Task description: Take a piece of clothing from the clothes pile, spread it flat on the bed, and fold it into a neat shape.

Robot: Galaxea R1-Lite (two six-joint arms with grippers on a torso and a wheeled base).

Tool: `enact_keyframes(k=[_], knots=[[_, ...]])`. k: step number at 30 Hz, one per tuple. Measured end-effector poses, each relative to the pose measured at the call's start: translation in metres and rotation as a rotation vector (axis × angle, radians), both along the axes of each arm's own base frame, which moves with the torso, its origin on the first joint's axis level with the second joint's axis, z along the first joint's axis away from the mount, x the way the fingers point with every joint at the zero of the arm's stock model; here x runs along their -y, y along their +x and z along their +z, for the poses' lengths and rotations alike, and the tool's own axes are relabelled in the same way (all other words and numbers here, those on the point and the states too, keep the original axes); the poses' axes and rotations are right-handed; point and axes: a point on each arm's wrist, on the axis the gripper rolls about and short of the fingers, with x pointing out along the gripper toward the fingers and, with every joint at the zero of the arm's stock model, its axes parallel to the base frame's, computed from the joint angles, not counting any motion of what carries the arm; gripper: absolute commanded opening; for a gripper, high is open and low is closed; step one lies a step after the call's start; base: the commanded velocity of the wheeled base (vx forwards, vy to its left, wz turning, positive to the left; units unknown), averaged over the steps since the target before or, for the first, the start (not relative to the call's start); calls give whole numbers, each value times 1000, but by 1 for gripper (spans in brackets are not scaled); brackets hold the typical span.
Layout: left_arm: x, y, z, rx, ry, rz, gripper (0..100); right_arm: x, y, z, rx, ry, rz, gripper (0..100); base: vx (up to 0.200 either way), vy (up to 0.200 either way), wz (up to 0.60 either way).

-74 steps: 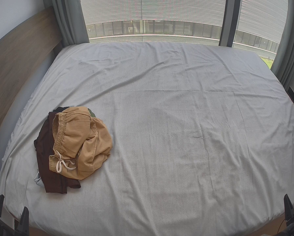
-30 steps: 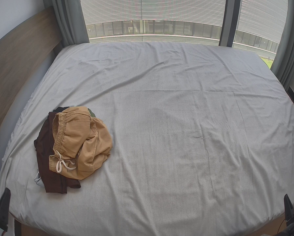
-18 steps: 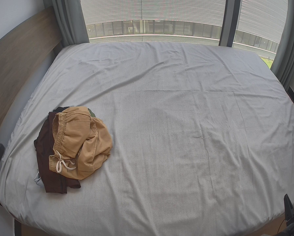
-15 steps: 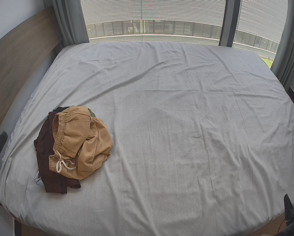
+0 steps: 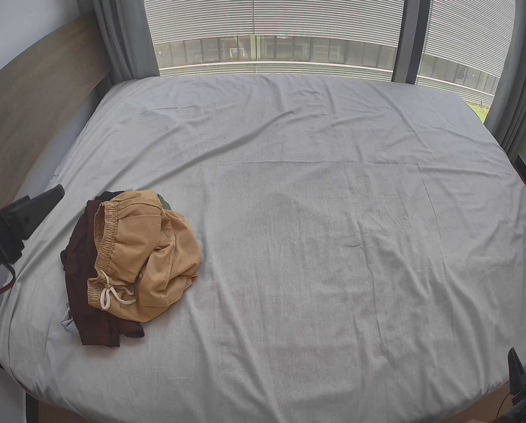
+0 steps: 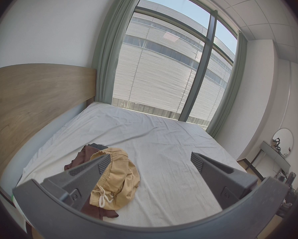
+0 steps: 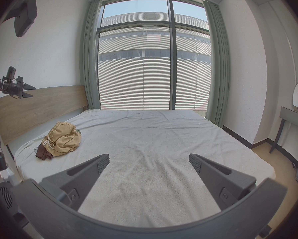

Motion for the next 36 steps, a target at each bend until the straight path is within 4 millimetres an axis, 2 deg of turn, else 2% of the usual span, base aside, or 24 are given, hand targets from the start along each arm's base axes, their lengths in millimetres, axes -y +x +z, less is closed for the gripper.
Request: enact_keyframes(k=[4, 11, 23, 30, 36], knots=[[2, 17, 1, 6, -1, 4, 100, 0, 0, 0, 0, 0, 1, 100, 0, 0, 0], [2, 41, -13, -64, 7, 25, 100, 0, 0, 0, 0, 0, 1, 100, 0, 0, 0], [-3, 62, -28, -134, -32, 24, 100, 0, 0, 0, 0, 0, 1, 100, 0, 0, 0], [-12, 85, -38, -112, -42, 48, 100, 0, 0, 0, 0, 1, 1, 100, 0, 0, 0], [-22, 103, -55, -154, -56, 60, 100, 0, 0, 0, 0, 1, 1, 100, 0, 0, 0]])
